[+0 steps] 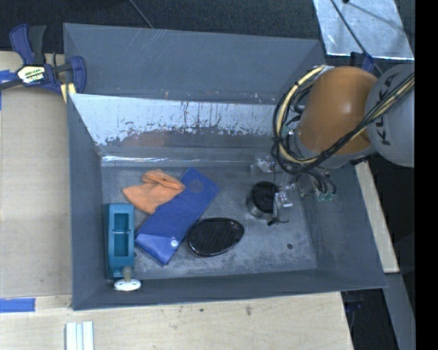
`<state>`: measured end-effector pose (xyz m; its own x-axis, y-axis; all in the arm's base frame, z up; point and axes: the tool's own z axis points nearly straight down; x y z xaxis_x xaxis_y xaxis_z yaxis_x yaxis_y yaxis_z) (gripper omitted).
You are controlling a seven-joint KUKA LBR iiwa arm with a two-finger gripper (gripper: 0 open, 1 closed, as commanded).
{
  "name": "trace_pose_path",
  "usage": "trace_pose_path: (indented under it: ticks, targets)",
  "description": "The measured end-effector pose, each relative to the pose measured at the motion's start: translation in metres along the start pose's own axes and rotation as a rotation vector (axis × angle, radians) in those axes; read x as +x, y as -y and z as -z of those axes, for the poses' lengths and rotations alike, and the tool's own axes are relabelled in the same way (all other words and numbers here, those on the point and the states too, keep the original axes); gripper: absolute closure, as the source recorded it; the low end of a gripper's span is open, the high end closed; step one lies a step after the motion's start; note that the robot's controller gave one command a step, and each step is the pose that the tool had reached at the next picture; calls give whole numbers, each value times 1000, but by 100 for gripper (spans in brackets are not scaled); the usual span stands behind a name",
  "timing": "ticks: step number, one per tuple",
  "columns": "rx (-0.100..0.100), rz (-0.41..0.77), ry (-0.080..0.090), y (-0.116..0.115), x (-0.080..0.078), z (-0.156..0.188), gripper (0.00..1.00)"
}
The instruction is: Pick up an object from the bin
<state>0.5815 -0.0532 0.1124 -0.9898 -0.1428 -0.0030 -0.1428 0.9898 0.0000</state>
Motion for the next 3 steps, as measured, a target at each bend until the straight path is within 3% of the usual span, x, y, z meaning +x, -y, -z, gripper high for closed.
trace_pose_path:
  ticks: [1, 2, 3]
  targets:
    - [0, 131, -1, 2, 14, -39, 100]
    - [0, 130, 0, 2, 14, -39, 0]
    - [0, 130, 0, 2, 14, -39, 0]
